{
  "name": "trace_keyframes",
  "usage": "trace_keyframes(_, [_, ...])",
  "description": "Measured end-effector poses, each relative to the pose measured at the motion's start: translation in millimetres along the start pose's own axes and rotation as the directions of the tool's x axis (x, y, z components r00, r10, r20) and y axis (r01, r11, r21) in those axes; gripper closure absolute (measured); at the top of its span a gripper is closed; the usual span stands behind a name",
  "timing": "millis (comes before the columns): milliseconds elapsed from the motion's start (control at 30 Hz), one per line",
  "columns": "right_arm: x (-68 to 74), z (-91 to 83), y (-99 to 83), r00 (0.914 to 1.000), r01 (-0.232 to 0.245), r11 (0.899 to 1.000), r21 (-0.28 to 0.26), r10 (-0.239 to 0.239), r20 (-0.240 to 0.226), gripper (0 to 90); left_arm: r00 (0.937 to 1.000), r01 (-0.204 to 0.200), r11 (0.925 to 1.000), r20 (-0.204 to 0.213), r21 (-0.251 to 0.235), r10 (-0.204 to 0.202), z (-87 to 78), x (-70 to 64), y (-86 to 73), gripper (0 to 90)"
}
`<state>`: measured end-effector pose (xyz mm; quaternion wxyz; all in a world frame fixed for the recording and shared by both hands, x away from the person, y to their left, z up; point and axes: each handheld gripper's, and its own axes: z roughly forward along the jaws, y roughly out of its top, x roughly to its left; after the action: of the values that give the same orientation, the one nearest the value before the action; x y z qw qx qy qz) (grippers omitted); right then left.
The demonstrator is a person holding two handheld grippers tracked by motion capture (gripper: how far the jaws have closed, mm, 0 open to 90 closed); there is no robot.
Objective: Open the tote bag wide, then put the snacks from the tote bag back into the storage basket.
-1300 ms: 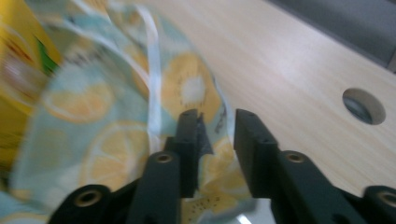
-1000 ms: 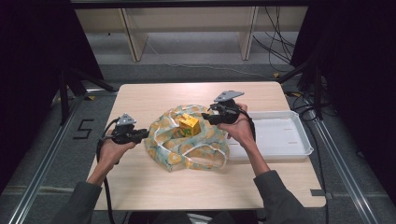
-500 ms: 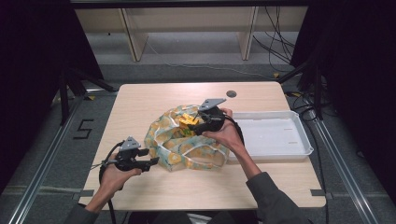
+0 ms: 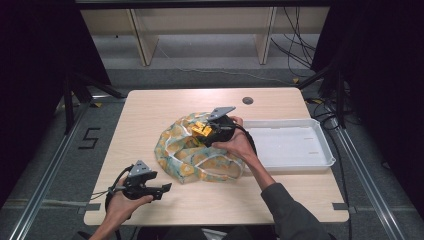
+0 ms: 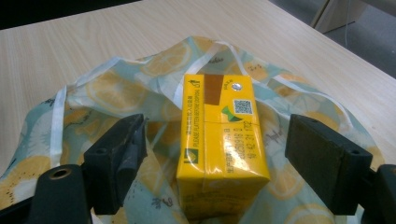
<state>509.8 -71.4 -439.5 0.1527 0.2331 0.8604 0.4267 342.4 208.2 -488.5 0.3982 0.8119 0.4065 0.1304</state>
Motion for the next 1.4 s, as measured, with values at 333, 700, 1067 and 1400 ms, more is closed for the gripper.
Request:
trace_keyframes(333, [1.5, 11.5, -0.9, 0.9997, 0.014, 1.000, 0.019, -0.013, -0.022, 25.2, 0.9973, -0.073, 0.9966, 0.015, 0.040, 0.072, 8.7, -11.6, -6.3, 24.7])
trace_keyframes(700, [-1.4, 21.1, -0.8, 0.9991, 0.011, 0.999, 0.030, -0.010, -0.042, 33.7, 0.9980, -0.062, 0.9964, 0.010, 0.057, 0.062, 8.8, -8.4, -9.1, 23.0])
trace_keyframes(1067, [-0.9, 26.1, -2.2, 0.9984, 0.031, 0.998, 0.061, -0.028, -0.048, 37.6, 0.9978, -0.066, 0.9966, 0.012, 0.049, 0.065, 7.9, -6.6, -11.1, 23.1])
trace_keyframes(1400, [-2.8, 23.7, -2.7, 0.9982, 0.050, 0.998, 0.041, -0.048, -0.034, 50.6, 0.9980, -0.059, 0.9967, 0.028, 0.056, 0.057, 9.3, -7.3, -11.9, 23.2])
